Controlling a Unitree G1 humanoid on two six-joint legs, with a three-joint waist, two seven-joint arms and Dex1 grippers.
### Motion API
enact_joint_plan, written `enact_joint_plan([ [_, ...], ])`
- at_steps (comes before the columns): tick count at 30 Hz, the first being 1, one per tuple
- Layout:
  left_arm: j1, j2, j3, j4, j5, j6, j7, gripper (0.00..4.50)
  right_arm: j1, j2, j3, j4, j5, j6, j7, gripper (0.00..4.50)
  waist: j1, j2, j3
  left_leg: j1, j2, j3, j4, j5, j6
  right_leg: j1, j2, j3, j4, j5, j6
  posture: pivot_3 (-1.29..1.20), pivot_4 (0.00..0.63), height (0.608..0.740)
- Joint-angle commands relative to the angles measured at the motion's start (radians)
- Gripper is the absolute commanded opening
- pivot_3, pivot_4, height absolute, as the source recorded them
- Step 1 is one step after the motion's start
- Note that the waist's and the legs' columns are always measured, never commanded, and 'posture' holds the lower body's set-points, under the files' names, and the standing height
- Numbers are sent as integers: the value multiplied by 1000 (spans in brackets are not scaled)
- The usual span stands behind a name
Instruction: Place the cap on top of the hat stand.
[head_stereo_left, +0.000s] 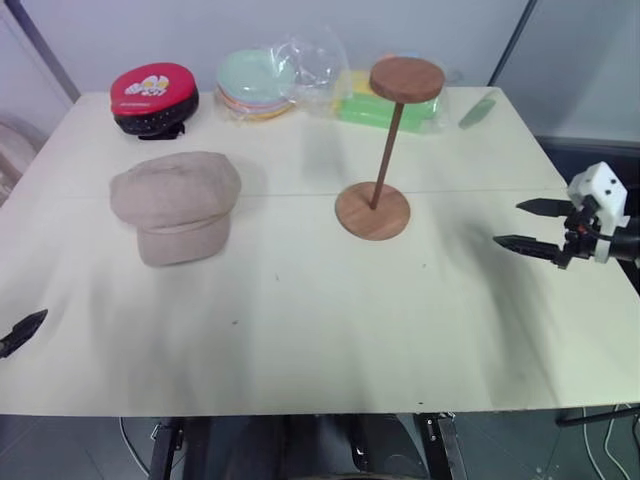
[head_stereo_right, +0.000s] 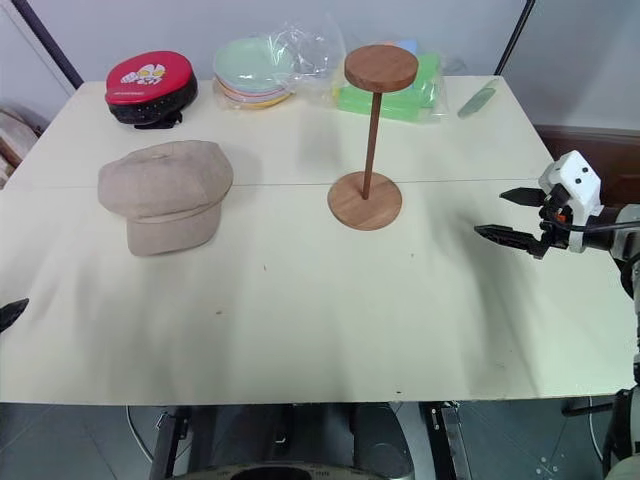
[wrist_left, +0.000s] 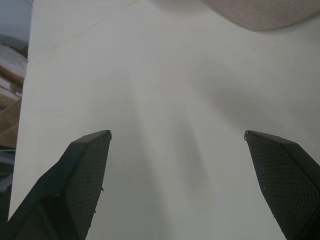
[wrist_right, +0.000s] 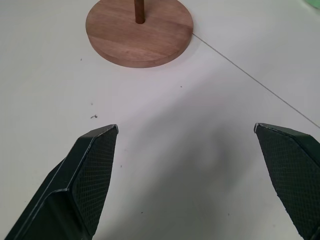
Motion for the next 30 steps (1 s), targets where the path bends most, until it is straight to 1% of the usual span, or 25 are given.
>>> enact_joint_plan([
  [1,12,12,43,-21,32,-46,7,4472,-33,4,-14,22,-9,-44,-1,4500,0,0,0,0,0,0,0,0,0,0,0,0,0,0,0,0,150,740],
  [5,-22,7,34,11,54,-52,53,4472,-38,17,-8,38,-21,-78,-14,4500,2,0,0,0,0,0,0,0,0,0,0,0,0,1,1,0,150,740],
  [8,-25,9,29,11,65,-70,49,4472,-38,19,-15,41,-27,-95,-24,4500,0,0,0,0,0,1,0,0,0,0,0,0,1,2,3,0,150,740],
  [11,-58,14,13,-26,53,-66,46,4472,-45,15,-23,24,-12,-58,-23,4500,0,0,0,0,0,2,0,0,0,0,1,0,1,2,3,0,150,740],
  [13,-81,23,-25,-91,77,-86,53,4472,-31,7,-33,-45,20,-13,-4,4500,2,0,0,0,0,3,1,0,0,0,1,-1,2,2,3,0,150,740],
  [14,-85,29,-55,-128,111,-114,59,4472,-21,5,-41,-99,44,20,1,4500,3,0,0,0,0,3,1,0,0,0,1,-1,2,2,3,0,150,740],
  [17,-95,26,-160,-244,190,-153,81,4472,33,-3,-72,-306,132,136,16,4500,4,0,0,0,0,2,1,0,0,0,1,0,2,2,4,0,150,740],
  [18,-106,23,-200,-267,229,-164,104,4472,54,-5,-84,-377,169,180,17,4500,5,0,0,0,0,0,1,0,0,0,1,0,2,2,4,0,150,740],
  [20,-138,17,-320,-316,333,-200,154,4472,104,-5,-122,-557,289,312,5,4500,6,0,0,-1,0,-1,1,0,0,0,1,0,2,3,4,0,150,740],
  [23,-203,-1,-478,-310,492,-268,247,4472,153,-3,-179,-760,462,478,-39,4500,7,1,0,-1,0,-1,1,0,0,0,3,-1,3,3,5,0,150,740],
  [26,-275,-23,-611,-242,675,-355,383,4472,150,9,-228,-882,621,597,-118,4500,6,0,-1,-1,0,-2,3,0,0,1,5,-1,3,3,6,0,150,740],
  [30,-373,-40,-764,-108,912,-436,579,4472,106,14,-271,-942,787,682,-233,4500,8,0,-1,-2,0,-1,4,0,0,1,5,-1,4,4,6,0,150,740],
])
